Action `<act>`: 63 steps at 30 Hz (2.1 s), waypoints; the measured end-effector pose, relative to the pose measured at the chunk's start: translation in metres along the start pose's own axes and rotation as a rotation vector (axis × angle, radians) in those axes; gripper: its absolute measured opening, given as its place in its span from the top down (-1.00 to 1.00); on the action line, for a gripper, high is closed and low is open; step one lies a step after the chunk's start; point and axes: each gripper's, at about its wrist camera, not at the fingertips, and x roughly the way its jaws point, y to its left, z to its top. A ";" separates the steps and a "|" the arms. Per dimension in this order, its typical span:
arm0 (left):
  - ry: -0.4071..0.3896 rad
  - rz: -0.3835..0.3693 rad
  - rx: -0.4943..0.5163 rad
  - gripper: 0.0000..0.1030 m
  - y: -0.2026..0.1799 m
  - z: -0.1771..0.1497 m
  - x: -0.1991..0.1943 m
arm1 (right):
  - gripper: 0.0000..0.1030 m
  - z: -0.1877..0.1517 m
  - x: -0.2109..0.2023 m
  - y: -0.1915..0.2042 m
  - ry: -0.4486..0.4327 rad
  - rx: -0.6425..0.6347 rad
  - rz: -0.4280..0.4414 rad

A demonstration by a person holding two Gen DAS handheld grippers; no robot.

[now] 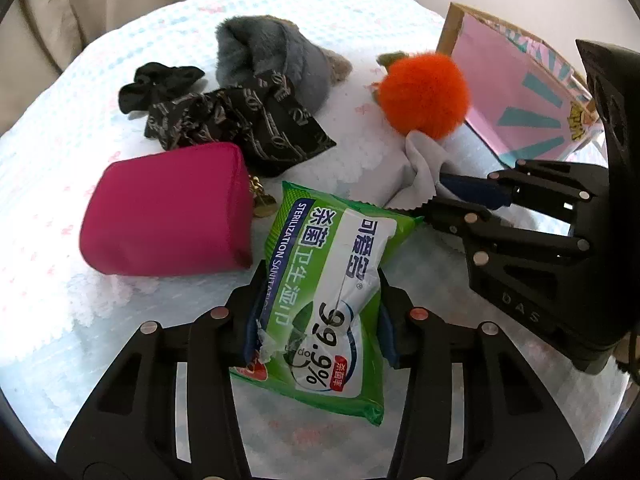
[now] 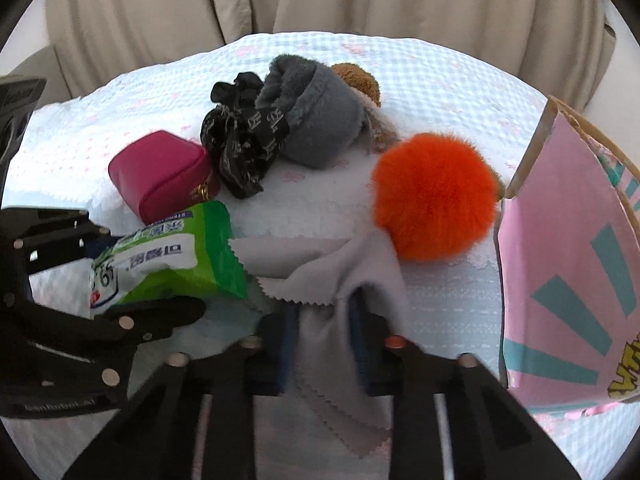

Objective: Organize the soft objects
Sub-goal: 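Grasp the green wipes pack with the left tool while the right tool grasps the grey cloth, then carry the wipes pack and grey cloth into the cardboard box and release both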

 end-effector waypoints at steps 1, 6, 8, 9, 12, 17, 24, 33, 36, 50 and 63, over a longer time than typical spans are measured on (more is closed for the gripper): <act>-0.003 -0.001 -0.004 0.19 0.000 0.000 -0.002 | 0.71 0.001 -0.001 0.000 -0.003 0.009 -0.005; -0.024 -0.002 -0.014 0.19 0.001 0.002 -0.022 | 0.73 0.007 -0.015 -0.001 -0.027 0.060 -0.015; -0.034 -0.002 -0.020 0.19 0.003 0.004 -0.036 | 0.73 0.010 -0.026 0.000 -0.037 0.071 -0.022; -0.040 -0.001 -0.023 0.20 0.003 0.006 -0.044 | 0.73 0.011 -0.032 0.000 -0.040 0.077 -0.024; -0.063 0.004 -0.033 0.20 0.003 0.014 -0.072 | 0.73 0.017 -0.059 0.002 -0.049 0.098 -0.034; -0.109 0.000 -0.067 0.20 -0.001 0.035 -0.137 | 0.73 0.034 -0.119 0.006 -0.076 0.164 -0.031; -0.166 0.003 -0.072 0.19 -0.018 0.067 -0.228 | 0.73 0.064 -0.216 0.018 -0.158 0.224 -0.101; -0.205 -0.018 -0.054 0.19 -0.061 0.110 -0.305 | 0.73 0.087 -0.332 -0.008 -0.246 0.350 -0.217; -0.213 -0.032 -0.050 0.19 -0.082 0.124 -0.313 | 0.73 0.090 -0.357 -0.027 -0.250 0.376 -0.256; -0.162 -0.028 -0.140 0.19 -0.199 0.191 -0.257 | 0.73 0.084 -0.368 -0.173 -0.147 0.412 -0.247; 0.054 0.052 -0.264 0.19 -0.260 0.240 -0.108 | 0.73 0.063 -0.260 -0.309 0.043 0.432 -0.093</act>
